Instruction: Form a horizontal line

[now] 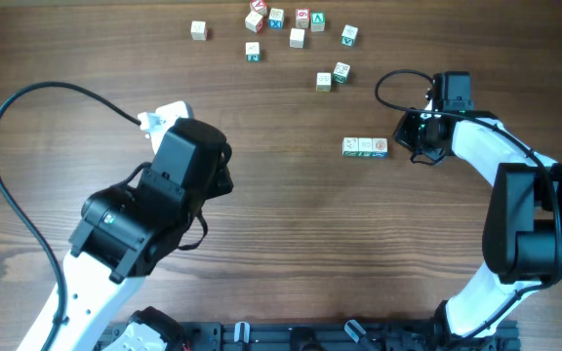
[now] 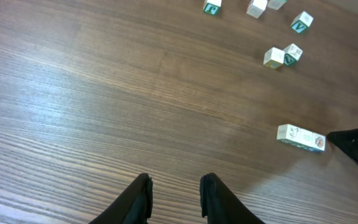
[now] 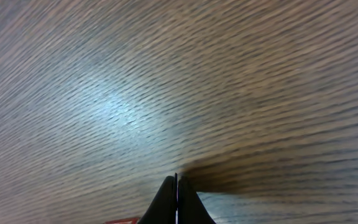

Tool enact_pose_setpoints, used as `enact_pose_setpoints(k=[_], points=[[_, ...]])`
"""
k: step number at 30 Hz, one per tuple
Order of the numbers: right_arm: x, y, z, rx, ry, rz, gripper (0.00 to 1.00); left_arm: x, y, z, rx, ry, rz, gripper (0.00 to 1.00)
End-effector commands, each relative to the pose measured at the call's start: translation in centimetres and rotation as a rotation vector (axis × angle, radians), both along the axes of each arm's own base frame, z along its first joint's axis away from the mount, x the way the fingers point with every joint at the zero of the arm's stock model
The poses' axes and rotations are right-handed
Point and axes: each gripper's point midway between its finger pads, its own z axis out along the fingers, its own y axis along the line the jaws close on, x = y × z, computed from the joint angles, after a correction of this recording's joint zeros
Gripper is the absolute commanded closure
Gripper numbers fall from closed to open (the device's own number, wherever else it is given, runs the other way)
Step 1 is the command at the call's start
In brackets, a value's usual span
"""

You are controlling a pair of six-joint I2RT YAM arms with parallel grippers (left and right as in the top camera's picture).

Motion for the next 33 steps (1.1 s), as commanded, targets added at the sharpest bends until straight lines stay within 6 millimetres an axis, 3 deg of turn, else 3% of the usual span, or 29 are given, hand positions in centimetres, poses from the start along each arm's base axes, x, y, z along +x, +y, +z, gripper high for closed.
enact_pose_setpoints(k=[1, 5, 33], points=[[0.2, 1.4, 0.1, 0.065, -0.001, 0.048, 0.96, 0.2, 0.1, -0.3, 0.025, 0.005, -0.001, 0.71], [0.1, 2.3, 0.4, 0.116, -0.003, 0.067, 0.96, 0.2, 0.0, -0.4, 0.027, 0.008, -0.001, 0.72], [-0.8, 3.2, 0.4, 0.159, 0.026, 0.108, 0.96, 0.2, 0.0, -0.4, 0.026, 0.008, -0.001, 0.78]])
